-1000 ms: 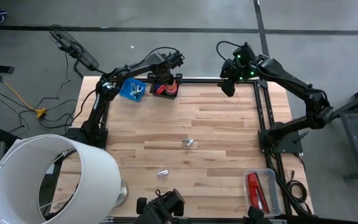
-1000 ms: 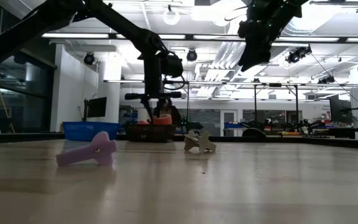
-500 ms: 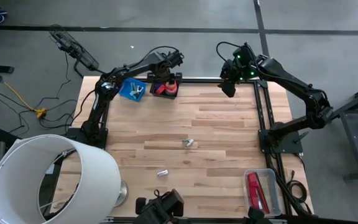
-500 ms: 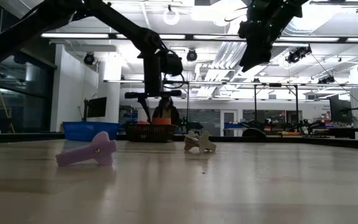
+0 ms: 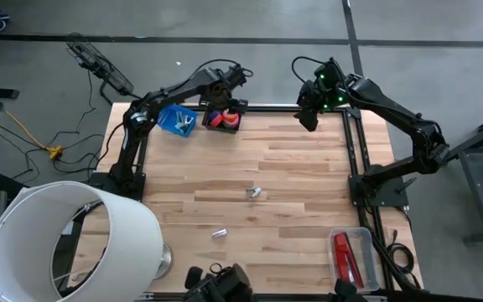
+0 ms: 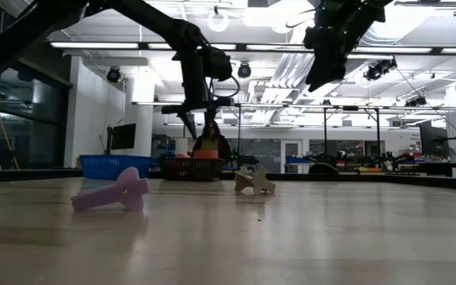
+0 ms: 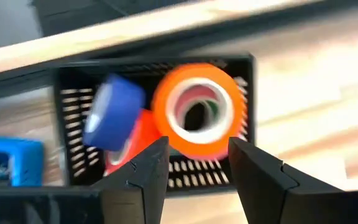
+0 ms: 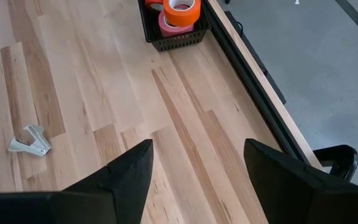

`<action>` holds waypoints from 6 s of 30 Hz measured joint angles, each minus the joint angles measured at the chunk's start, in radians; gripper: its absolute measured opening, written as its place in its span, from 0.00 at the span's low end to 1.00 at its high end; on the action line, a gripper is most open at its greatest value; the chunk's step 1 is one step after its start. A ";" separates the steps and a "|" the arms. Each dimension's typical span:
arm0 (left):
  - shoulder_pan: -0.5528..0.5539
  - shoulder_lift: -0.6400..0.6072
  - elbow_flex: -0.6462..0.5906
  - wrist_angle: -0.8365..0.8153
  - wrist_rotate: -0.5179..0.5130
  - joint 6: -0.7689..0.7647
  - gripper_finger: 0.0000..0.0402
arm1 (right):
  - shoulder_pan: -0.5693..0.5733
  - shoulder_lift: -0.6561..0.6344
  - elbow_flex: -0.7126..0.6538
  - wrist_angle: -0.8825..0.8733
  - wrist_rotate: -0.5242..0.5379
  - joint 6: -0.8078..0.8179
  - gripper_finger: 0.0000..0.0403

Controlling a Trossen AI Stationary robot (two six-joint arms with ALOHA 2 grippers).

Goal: Pick and place Stapler, Stapler remover, tape
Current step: Put the gray staple remover into the blue bin

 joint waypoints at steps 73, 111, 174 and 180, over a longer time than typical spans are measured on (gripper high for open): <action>-0.487 0.148 0.001 0.090 0.275 0.300 0.87 | 0.001 0.000 0.000 -0.093 -0.004 -0.018 0.60; -0.566 0.209 0.002 0.085 0.235 0.307 0.94 | 0.001 0.000 0.000 -0.104 -0.008 -0.018 0.60; -0.619 0.230 0.000 -0.057 -0.006 0.731 0.91 | 0.001 0.000 0.000 -0.105 -0.008 -0.026 0.60; -0.625 0.229 0.001 -0.036 -0.029 0.909 0.92 | 0.001 0.000 0.000 -0.105 -0.008 -0.026 0.60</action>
